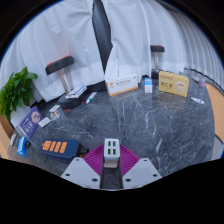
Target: Unplug charger
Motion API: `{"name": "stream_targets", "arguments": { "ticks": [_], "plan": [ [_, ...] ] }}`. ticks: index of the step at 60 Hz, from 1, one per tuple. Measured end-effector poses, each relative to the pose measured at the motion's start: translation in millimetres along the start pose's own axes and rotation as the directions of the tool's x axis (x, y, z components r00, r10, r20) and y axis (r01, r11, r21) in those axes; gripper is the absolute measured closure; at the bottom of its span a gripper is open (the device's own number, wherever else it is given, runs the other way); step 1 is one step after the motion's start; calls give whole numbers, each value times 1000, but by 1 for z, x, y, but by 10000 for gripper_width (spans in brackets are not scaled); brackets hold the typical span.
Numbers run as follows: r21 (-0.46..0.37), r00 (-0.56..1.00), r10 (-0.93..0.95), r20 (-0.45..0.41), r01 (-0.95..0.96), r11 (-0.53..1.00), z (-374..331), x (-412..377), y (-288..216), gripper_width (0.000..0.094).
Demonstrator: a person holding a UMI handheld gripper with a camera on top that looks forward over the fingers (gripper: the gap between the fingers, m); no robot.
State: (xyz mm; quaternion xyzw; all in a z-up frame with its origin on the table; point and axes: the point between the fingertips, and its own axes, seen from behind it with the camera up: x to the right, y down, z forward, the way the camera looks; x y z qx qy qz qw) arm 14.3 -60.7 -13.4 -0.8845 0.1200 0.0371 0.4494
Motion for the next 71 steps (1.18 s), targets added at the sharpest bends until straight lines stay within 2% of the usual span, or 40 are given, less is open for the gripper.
{"name": "stream_targets", "arguments": {
  "ticks": [3, 5, 9, 13, 16, 26, 35, 54, 71],
  "plan": [
    [11, 1000, 2, 9, -2, 1000, 0, 7, -5, 655],
    [7, 1000, -10, -2, 10, 1000, 0, 15, -6, 575],
    [10, 998, -46, -51, 46, 999, -2, 35, -13, 397],
    [15, 992, -93, -83, 95, 995, -8, 50, -20, 168],
    [22, 985, -129, -111, 132, 991, -18, 57, -27, 70],
    [61, 960, -227, -161, 240, 969, -77, 52, -48, 85],
    [106, 958, -239, -160, 258, 960, -156, 24, -45, 81],
    [103, 957, -216, -196, 239, 966, -320, -12, 38, 80],
    [119, 957, -209, -202, 236, 964, -384, -27, 67, 81]
  ]
}}
